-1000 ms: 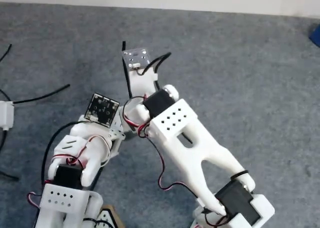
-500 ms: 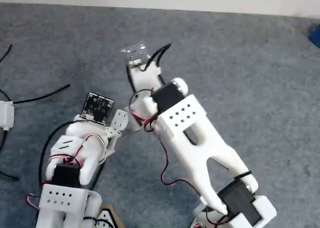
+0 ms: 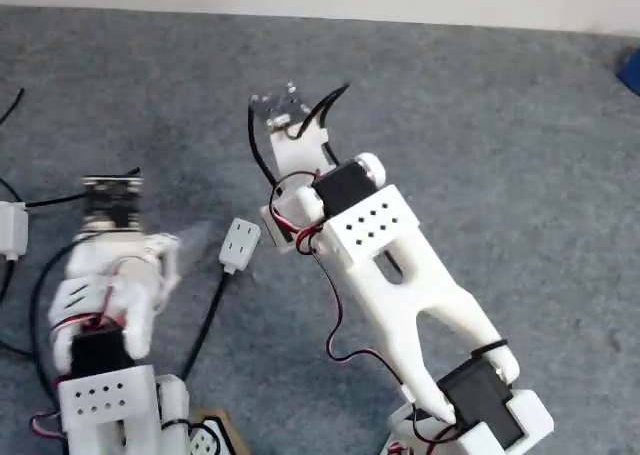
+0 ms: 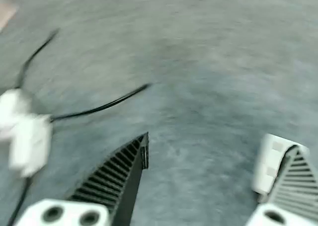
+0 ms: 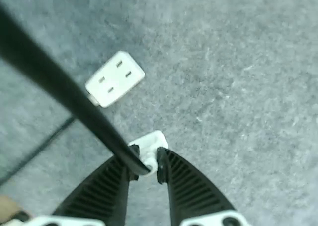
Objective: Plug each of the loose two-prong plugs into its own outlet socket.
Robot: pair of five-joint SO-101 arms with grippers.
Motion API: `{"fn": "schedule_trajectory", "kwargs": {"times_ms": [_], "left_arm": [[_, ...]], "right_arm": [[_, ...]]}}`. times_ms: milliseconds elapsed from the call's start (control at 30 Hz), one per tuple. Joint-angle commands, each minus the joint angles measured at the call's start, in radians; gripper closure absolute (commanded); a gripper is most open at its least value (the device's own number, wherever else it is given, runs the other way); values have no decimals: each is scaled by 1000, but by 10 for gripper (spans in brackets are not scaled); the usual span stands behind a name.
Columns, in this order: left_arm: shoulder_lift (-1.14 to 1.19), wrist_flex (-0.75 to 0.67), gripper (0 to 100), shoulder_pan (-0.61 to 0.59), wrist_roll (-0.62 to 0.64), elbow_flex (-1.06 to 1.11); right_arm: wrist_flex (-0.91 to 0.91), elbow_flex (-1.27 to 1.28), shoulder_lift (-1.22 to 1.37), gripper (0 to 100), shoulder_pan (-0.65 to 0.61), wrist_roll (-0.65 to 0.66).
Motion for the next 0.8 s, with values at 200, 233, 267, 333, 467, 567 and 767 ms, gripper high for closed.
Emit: {"fn": "schedule_trajectory", "kwargs": {"times_ms": [200, 233, 267, 333, 467, 567, 767], "left_arm": [[4, 104, 603, -286, -91, -71], [4, 124, 603, -306, -114, -81], [4, 135, 603, -329, -133, -94], [4, 149, 603, -374, -163, -125], [4, 187, 603, -406, -219, -150], [4, 209, 603, -437, -241, -145], [2, 249, 603, -466, -241, -142]], "right_arm": [[-328, 130, -41, 992, -2, 258], [-338, 130, -39, 992, -13, 270], [-348, 130, -39, 992, -28, 279], [-364, 130, -38, 992, -65, 295], [-430, 139, -36, 992, -116, 381], [-433, 139, -36, 992, -117, 416], [-441, 140, -35, 992, -117, 430]]}}
